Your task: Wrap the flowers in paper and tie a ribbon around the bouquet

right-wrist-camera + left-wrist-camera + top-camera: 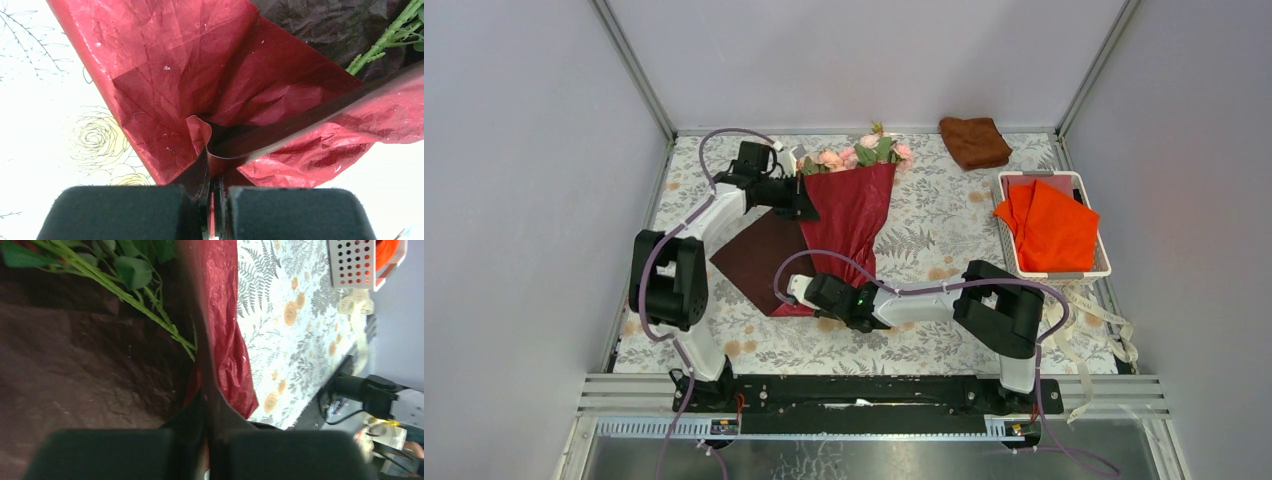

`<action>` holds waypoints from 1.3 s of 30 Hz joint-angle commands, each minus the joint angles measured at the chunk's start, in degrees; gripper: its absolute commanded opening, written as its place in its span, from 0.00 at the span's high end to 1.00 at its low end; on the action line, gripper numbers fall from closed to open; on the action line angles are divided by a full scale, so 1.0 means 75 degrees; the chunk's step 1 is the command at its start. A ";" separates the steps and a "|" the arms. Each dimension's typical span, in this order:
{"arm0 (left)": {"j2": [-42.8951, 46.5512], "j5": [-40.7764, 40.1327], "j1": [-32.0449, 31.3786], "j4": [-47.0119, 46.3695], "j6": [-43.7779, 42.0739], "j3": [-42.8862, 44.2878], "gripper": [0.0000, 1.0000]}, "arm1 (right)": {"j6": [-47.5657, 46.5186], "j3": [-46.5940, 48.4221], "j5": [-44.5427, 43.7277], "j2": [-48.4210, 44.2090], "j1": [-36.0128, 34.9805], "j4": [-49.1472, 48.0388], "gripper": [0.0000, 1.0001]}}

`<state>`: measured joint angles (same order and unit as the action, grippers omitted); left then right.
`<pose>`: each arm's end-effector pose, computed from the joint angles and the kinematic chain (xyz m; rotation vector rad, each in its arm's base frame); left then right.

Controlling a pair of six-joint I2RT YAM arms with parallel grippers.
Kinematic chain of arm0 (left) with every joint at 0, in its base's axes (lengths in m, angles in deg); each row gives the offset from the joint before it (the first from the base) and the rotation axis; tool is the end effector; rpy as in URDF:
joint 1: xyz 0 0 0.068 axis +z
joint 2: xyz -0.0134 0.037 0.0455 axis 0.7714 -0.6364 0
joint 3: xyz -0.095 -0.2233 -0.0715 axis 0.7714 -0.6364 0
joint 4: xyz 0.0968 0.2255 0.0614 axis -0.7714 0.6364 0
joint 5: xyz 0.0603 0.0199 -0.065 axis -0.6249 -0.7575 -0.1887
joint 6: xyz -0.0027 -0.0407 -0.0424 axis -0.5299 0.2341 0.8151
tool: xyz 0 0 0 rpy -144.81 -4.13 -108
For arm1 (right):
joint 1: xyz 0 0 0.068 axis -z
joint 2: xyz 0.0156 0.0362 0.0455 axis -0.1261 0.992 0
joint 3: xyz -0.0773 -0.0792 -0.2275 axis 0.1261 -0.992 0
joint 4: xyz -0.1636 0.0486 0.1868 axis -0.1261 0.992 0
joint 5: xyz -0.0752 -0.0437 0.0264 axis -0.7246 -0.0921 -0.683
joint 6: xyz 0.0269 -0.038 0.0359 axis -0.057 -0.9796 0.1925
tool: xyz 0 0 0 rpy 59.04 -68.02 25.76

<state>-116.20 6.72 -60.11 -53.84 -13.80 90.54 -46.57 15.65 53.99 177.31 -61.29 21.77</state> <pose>0.3547 -0.0883 0.2246 0.2592 2.4191 -1.0396 0.1513 0.3441 0.1290 -1.5388 1.8093 -0.0421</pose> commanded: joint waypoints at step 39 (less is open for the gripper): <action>-0.2457 0.0008 0.0940 -0.0587 -0.1296 -0.0367 1.00 | 0.4763 -0.1834 0.6107 -0.0868 0.2571 -0.2845 1.00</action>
<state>-134.01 8.84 -52.70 -58.15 -20.97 88.35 -17.76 7.22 96.02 170.55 -41.29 7.85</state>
